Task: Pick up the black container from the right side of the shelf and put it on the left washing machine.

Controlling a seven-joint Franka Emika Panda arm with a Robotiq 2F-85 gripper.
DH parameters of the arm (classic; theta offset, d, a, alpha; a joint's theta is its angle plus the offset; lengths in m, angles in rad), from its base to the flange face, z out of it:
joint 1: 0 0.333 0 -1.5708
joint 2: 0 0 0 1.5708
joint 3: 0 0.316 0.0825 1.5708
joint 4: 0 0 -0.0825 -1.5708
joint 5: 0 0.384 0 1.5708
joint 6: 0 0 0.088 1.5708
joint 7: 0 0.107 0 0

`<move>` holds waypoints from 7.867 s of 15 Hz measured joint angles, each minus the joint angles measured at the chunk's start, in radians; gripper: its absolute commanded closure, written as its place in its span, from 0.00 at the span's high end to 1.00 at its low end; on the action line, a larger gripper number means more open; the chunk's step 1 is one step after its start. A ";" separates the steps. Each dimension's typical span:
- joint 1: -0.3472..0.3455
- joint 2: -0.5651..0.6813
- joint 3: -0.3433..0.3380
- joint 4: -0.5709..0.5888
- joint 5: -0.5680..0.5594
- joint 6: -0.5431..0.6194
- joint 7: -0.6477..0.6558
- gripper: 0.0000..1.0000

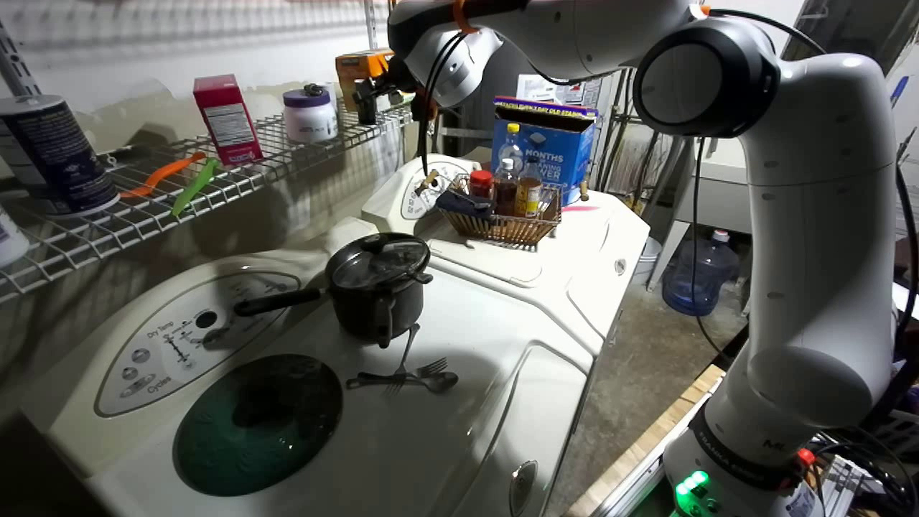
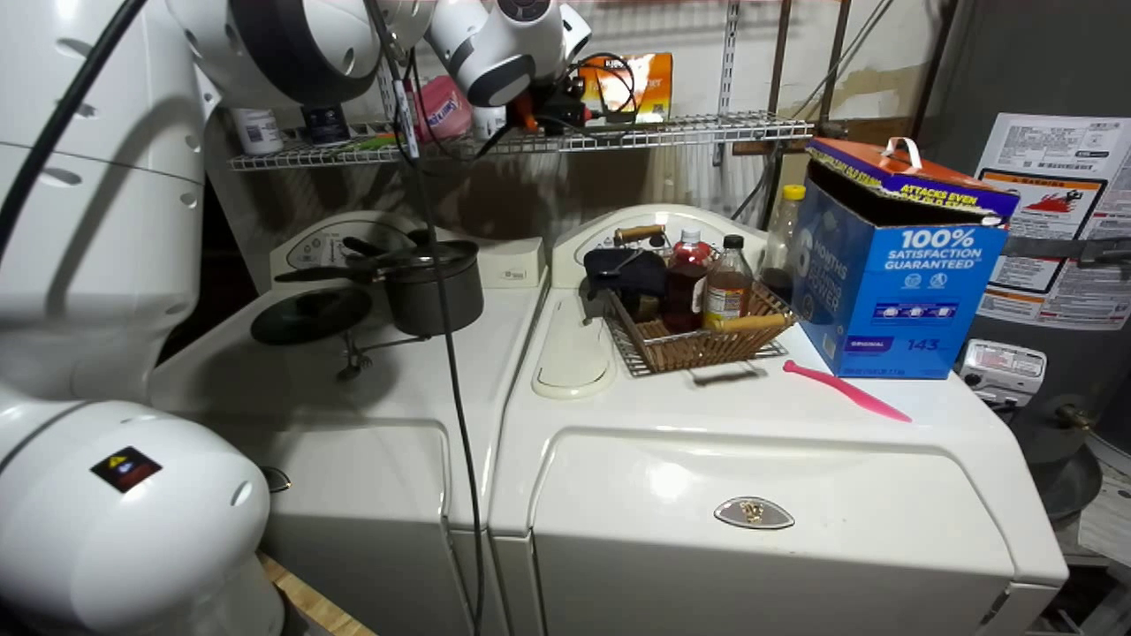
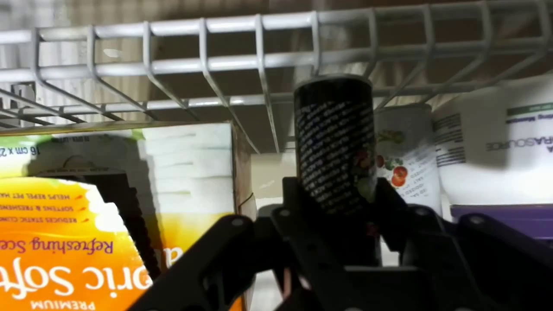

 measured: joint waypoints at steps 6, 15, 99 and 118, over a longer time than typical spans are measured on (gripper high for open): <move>0.019 -0.055 -0.031 -0.022 -0.017 -0.017 0.044 0.20; 0.031 -0.444 -0.063 -0.256 -0.122 -0.324 0.162 0.20; -0.172 -0.474 -0.177 -1.158 0.432 -0.956 -1.254 0.20; -0.142 -0.445 -0.105 -1.163 0.597 -0.790 -1.442 1.00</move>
